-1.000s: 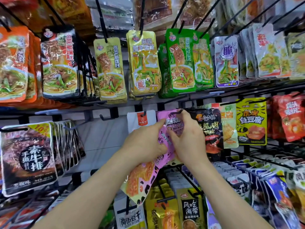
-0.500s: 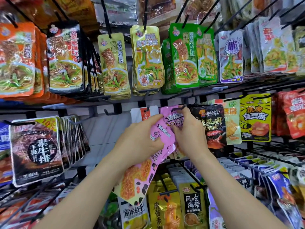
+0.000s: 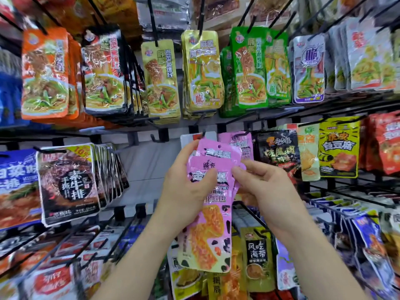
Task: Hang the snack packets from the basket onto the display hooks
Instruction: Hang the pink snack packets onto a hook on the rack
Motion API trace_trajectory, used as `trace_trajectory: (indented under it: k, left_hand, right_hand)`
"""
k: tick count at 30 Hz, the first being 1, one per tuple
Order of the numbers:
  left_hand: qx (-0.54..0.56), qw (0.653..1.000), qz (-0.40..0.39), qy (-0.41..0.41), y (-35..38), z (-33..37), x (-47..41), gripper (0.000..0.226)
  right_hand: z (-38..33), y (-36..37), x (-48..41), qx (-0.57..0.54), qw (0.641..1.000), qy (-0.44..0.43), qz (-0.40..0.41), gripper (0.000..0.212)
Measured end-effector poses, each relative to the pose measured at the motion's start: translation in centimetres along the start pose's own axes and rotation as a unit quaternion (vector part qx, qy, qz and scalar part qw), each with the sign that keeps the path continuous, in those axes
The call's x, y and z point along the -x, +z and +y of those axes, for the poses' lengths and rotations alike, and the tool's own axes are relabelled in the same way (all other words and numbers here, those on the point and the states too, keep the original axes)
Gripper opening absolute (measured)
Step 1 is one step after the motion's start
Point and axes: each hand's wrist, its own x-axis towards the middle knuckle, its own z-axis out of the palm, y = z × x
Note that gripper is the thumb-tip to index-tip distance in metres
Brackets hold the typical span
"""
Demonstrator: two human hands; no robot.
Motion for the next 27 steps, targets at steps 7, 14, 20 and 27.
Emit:
trace_trajectory:
  k: [7,14,20,27]
  left_hand:
    - [0.063,0.997,0.011,-0.035,0.4,0.1,1.1,0.022]
    - [0.156,0.976,0.147,-0.036,0.2,0.7,1.1,0.016]
    - [0.271,0.939,0.203,-0.056,-2.4,0.9,0.2,0.019]
    - [-0.017,0.994,-0.104,0.035,-2.3,1.0,1.5,0.069]
  right_hand:
    - [-0.6,0.3,0.7,-0.048,0.999,0.006,0.009,0.013]
    - [-0.8,0.9,0.9,-0.206,0.977,0.047,0.025,0.013]
    - [-0.7,0.2,0.4,-0.109,0.982,-0.046,0.15,0.019]
    - [-0.3,-0.2,-0.6,0.052,0.966,-0.191,0.167,0.016]
